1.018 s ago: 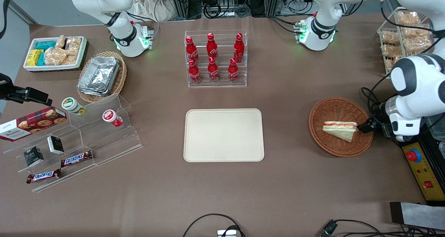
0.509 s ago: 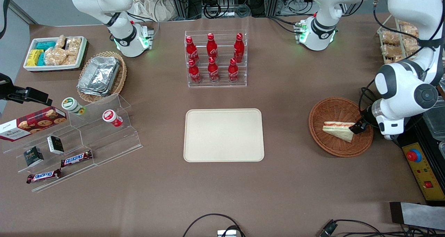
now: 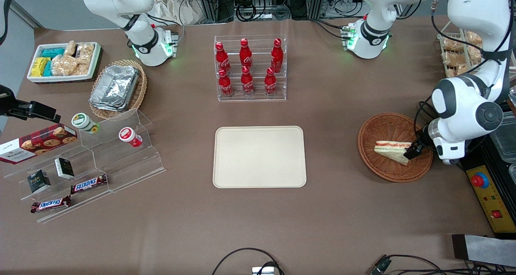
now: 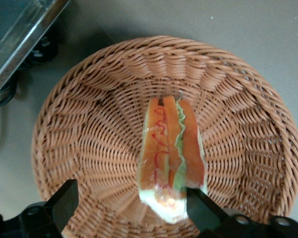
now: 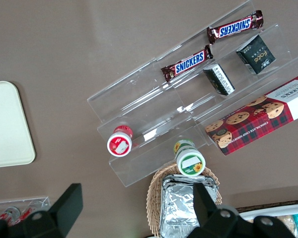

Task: Place sandwich from basket to tray
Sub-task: 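Lower the open left gripper around the wrapped triangular sandwich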

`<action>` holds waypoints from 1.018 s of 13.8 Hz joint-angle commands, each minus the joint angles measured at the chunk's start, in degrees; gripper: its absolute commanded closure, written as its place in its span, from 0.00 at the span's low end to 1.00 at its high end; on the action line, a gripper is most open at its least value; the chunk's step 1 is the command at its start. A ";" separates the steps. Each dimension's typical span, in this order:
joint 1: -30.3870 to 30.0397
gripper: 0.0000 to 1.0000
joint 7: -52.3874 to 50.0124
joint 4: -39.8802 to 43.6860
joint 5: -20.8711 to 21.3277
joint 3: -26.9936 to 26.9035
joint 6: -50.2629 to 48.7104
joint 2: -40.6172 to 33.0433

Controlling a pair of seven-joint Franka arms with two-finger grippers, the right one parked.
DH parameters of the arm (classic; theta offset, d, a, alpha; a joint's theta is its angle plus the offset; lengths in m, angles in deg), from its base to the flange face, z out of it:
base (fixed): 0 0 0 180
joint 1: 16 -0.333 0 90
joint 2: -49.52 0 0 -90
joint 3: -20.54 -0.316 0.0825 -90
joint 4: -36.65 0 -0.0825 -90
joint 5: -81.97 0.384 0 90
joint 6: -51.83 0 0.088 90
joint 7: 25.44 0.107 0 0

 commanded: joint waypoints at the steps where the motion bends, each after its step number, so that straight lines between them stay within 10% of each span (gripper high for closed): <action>1: 0.24 0.00 -1.11 7.12 -0.15 0.11 -10.52 -1.15; 14: 1.65 0.00 -2.43 6.81 -0.24 0.20 -2.38 8.35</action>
